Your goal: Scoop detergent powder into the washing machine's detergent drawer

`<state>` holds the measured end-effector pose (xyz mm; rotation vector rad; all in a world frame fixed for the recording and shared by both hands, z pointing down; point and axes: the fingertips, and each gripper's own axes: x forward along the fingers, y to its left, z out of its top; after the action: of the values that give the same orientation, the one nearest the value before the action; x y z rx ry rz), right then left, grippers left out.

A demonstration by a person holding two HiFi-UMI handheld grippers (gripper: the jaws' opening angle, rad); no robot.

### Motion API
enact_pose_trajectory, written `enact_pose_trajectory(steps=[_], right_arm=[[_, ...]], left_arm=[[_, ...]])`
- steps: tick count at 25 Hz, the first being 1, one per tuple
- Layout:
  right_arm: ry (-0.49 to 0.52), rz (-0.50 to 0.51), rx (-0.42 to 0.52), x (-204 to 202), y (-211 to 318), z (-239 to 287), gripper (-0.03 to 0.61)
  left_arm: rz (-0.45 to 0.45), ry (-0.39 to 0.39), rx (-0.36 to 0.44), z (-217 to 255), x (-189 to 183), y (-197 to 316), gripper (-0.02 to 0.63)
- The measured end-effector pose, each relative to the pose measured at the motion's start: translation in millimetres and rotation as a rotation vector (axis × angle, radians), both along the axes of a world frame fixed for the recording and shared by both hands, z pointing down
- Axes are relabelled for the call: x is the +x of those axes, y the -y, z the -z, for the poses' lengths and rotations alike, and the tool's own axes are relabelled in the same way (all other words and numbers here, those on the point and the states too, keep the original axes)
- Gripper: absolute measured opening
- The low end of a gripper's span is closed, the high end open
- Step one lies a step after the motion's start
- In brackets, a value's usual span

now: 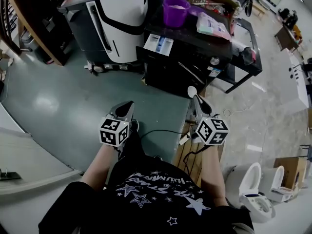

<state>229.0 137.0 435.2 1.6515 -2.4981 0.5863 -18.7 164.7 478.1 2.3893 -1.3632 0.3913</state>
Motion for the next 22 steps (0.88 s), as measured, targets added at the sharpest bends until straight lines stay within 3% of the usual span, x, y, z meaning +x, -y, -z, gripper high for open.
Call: enact_pose_trajectory(steps=[12, 22], right_arm=[[-0.013, -0.111, 0.011, -52.6, 159.3, 17.0, 0.036], [-0.042, -0.209, 0.030, -80.9, 247.2, 34.3, 0.036]], left_arm=[[-0.115, -0.029, 0.022, 10.1, -48.3, 184.3, 0.002], [-0.181, -0.064, 0.009, 11.3, -86.1, 280.8, 0.000]])
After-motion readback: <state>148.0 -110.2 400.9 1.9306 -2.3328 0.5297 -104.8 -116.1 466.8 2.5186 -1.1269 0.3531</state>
